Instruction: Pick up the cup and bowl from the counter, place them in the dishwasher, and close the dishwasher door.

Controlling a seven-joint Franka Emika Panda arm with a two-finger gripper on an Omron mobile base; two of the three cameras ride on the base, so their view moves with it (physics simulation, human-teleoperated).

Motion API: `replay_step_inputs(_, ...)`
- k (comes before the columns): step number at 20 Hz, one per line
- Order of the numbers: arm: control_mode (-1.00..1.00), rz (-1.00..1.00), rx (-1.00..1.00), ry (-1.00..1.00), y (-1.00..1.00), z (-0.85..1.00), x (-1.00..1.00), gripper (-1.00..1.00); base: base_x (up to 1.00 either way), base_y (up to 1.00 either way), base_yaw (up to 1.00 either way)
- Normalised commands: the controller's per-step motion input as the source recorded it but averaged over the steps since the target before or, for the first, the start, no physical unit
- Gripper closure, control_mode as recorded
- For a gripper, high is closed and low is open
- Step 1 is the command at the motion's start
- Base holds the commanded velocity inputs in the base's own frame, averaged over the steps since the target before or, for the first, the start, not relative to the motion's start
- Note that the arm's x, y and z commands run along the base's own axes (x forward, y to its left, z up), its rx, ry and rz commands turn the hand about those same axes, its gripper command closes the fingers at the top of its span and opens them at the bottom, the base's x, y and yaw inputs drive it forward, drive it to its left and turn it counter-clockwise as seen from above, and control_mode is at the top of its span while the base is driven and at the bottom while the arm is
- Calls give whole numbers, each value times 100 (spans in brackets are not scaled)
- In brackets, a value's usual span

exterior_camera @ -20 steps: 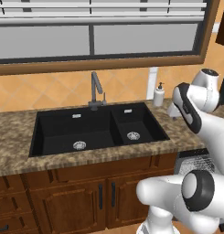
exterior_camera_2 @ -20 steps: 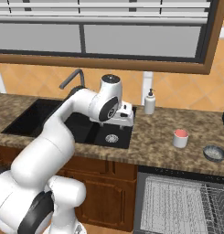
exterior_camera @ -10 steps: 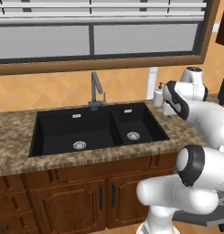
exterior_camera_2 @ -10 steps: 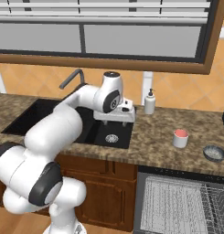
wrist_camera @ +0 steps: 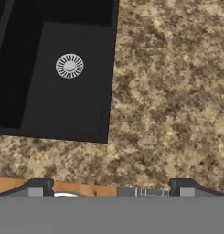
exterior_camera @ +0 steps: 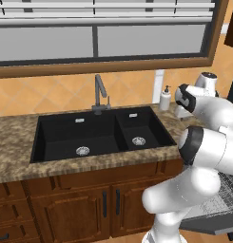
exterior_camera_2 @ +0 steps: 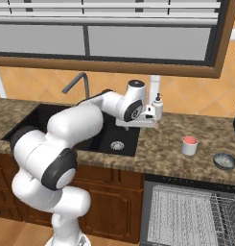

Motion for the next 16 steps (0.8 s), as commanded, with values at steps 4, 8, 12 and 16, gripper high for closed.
replay_step_inputs(4,-100,5,0,-3,-48,-26,50,-100,0,0,0)
replay_step_inputs(8,-100,1,0,0,-42,-11,40,-100,0,0,0)
replay_step_inputs(12,-100,-10,-1,8,-43,0,36,-100,0,0,0)
replay_step_inputs(16,-100,-21,0,2,-53,0,5,-100,0,0,0)
